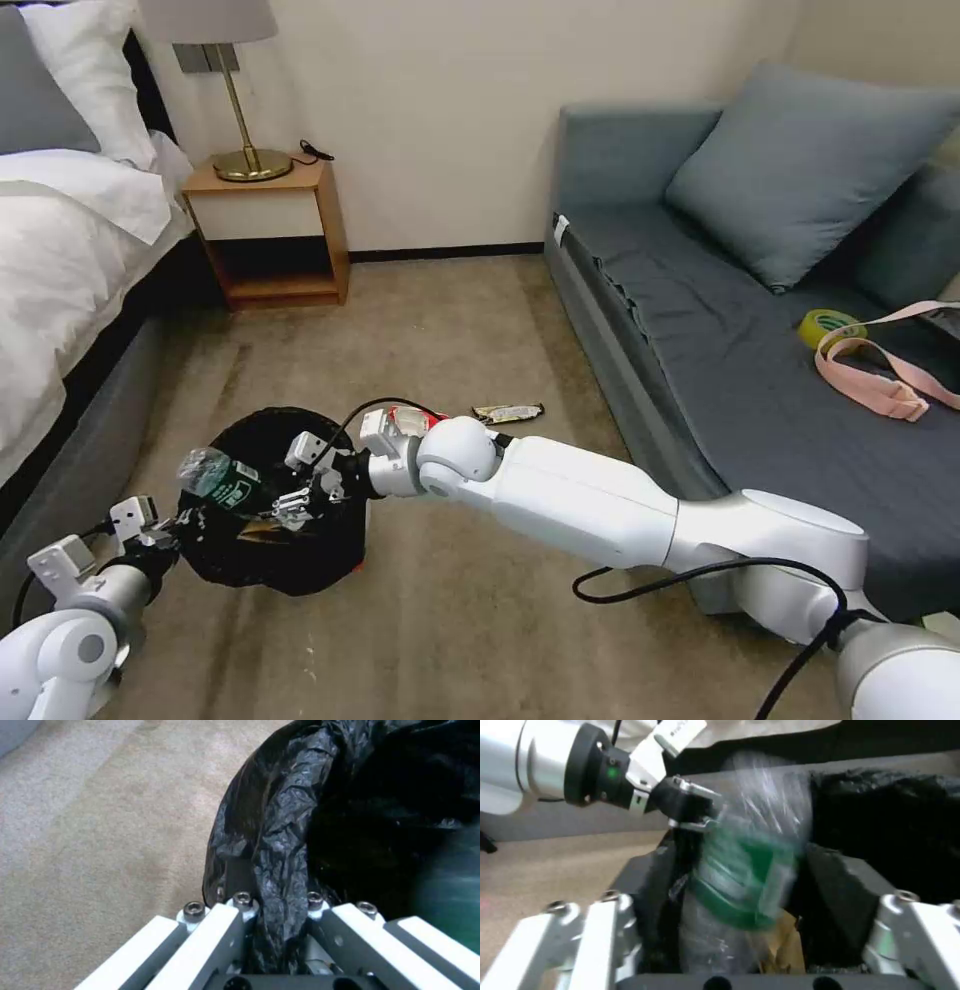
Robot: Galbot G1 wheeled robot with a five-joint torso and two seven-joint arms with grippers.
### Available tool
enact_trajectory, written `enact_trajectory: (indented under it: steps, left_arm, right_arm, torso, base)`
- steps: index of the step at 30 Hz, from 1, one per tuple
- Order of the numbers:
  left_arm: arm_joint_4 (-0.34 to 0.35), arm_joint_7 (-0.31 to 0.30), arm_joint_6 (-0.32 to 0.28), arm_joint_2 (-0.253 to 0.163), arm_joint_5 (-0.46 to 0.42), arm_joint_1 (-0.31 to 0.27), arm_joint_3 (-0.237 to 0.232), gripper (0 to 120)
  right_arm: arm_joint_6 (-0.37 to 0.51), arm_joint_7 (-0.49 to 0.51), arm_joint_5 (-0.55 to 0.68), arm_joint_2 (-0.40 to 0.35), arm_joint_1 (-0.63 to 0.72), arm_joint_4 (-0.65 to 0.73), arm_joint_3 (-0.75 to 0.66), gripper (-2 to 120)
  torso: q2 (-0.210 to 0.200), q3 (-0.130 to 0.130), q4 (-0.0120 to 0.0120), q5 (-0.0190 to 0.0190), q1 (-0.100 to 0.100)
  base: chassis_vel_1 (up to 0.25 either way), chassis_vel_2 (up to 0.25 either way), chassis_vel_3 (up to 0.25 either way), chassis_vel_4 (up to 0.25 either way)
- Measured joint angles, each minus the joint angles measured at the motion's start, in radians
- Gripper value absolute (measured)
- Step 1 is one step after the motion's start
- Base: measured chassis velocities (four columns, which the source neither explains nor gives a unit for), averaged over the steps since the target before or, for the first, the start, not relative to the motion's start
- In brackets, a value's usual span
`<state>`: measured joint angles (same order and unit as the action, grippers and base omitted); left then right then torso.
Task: Pick up the trash bin, then pick up the garbage on the floor and place it into the trash bin.
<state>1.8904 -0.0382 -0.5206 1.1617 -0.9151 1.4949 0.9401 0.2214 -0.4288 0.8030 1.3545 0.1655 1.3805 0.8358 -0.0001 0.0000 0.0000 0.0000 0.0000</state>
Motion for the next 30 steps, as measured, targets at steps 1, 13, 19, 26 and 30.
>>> enact_trajectory:
  steps: [1,13,19,26,30]
  left_arm:
    - [-0.001,-0.001,0.0,0.0,-0.001,0.0,0.0,2]
    - [-0.03,-0.002,0.007,-0.009,-0.005,-0.01,0.005,2]
    - [-0.047,0.0,0.011,-0.01,-0.006,-0.023,0.005,2]
    - [-0.057,-0.002,0.011,-0.011,0.005,-0.033,-0.011,2]
    - [-0.055,-0.018,0.009,-0.014,0.009,-0.046,-0.019,2]
  right_arm:
    - [0.001,0.001,-0.004,-0.002,0.002,0.002,-0.004,76]
    - [-0.017,0.151,-0.153,-0.088,0.046,0.143,-0.179,100]
    - [-0.016,0.508,-0.205,-0.207,0.118,0.265,-0.271,100]
    - [-0.013,0.79,-0.253,-0.371,0.343,0.424,-0.458,100]
    - [-0.012,0.845,-0.251,-0.433,0.46,0.499,-0.595,100]
  torso:
    - [0.0,0.0,0.0,0.0,0.0]
    - [0.0,0.0,0.0003,0.0003,0.0]
    - [0.0,0.0,0.0,0.0001,0.0]
    - [0.0,0.0,-0.0003,0.0005,0.0]
    - [0.0,0.0,0.0002,0.0005,0.0]
  base:
    - [0.0,0.0,0.0,0.0]
    - [0.0,0.0,0.0,0.0]
    - [0.0,0.0,0.0,0.0]
    - [0.0,0.0,0.0,0.0]
    - [0.0,0.0,0.0,0.0]
